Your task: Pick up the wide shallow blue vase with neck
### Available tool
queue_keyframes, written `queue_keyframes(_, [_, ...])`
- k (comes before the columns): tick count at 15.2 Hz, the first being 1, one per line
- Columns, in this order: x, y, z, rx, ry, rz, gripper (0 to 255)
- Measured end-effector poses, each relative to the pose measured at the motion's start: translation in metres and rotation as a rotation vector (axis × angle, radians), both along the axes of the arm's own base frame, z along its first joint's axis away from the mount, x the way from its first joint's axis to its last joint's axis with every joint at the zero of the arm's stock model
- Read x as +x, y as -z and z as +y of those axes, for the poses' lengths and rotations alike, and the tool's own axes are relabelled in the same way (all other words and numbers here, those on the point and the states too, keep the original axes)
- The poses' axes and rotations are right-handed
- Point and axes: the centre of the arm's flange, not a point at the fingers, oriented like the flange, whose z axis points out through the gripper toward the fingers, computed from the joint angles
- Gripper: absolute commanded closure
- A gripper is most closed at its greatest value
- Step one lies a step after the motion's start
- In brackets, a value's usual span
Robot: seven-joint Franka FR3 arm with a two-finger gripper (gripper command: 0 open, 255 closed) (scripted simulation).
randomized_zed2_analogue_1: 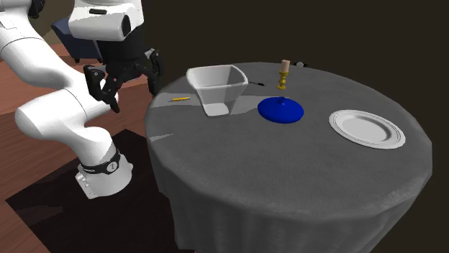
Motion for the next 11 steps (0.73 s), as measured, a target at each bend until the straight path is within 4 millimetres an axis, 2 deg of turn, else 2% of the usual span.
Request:
queue_keyframes(2, [0.003, 0.001, 0.005, 0.000, 0.001, -0.002, 0])
queue_keyframes(7, [0.024, 0.011, 0.056, -0.003, 0.016, -0.026, 0])
queue_keyframes(11, [0.052, 0.015, 0.101, -0.003, 0.030, -0.048, 0])
